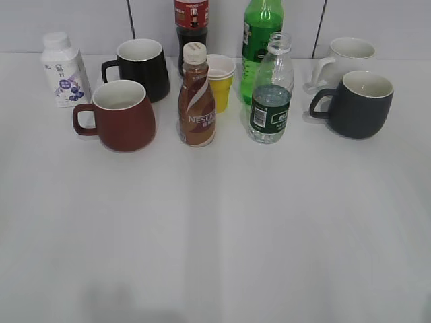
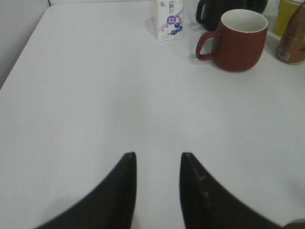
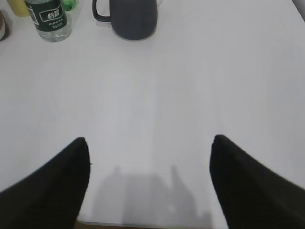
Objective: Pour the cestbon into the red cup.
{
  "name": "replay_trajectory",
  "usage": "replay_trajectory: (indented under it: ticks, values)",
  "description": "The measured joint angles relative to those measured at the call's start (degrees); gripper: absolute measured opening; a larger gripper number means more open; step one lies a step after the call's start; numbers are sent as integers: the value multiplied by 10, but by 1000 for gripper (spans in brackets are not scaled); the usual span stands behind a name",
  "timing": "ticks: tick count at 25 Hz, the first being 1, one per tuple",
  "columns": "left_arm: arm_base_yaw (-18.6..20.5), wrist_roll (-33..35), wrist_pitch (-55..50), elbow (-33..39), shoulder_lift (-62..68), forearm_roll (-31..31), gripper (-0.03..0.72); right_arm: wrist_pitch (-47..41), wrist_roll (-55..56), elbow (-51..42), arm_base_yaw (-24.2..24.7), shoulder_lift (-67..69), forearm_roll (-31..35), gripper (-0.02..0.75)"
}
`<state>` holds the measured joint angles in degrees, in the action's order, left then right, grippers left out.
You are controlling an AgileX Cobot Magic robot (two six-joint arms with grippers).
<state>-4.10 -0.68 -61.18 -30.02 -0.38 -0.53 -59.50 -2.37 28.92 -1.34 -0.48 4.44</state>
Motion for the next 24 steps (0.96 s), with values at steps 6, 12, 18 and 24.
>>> replay_trajectory:
  ticks: [6,12,18,24]
  values:
    - [0,0,0,0,0,0,237,0,0,0,0,0,0,587]
    - [0,0,0,0,0,0,237,0,0,0,0,0,1,587]
    - [0,0,0,0,0,0,237,0,0,0,0,0,1,587]
    - [0,0,0,0,0,0,237,0,0,0,0,0,1,587]
